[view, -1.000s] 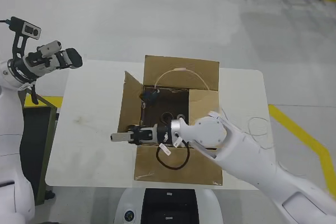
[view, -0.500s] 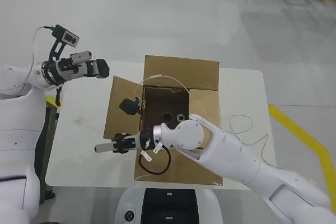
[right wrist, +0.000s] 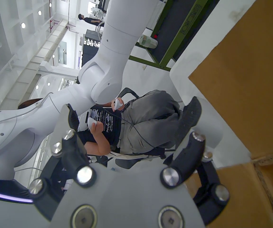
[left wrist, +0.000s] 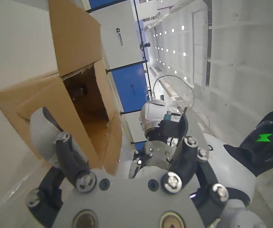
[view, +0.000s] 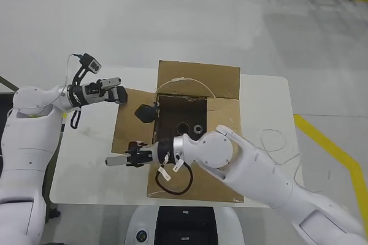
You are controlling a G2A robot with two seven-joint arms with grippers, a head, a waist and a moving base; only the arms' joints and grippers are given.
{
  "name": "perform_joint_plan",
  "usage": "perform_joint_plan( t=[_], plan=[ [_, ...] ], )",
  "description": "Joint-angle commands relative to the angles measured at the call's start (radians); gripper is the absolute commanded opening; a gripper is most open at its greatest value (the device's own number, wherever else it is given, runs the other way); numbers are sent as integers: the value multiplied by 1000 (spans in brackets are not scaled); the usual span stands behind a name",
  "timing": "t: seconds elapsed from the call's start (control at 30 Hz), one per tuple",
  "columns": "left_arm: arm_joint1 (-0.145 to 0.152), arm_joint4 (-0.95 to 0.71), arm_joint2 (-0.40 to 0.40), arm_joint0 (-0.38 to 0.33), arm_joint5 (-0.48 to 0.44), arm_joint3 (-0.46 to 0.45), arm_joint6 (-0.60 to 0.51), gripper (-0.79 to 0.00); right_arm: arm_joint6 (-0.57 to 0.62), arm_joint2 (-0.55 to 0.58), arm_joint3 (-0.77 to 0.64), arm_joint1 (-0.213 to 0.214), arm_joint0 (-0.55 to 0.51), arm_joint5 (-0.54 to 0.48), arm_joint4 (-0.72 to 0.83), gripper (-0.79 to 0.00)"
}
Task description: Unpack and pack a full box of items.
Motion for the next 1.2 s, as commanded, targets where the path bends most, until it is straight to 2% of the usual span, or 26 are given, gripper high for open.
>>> perform_joint_plan(
  t=[0.0,0.23,0.6,0.9,1.17],
  plan=[
    [0,12,5,0,-4,11,7,0,7,37,-32,16,-32,20,-29,0],
    [-6,55,46,-7,-21,33,49,0,39,158,-129,65,-158,65,-95,0],
    [-25,121,135,-28,-43,68,99,0,78,269,-224,108,-293,87,-162,0],
    [-34,127,170,-41,-42,78,108,0,99,319,-263,126,-351,78,-185,0],
    [-24,119,139,-44,-29,57,98,0,112,332,-271,131,-365,66,-187,0]
  ],
)
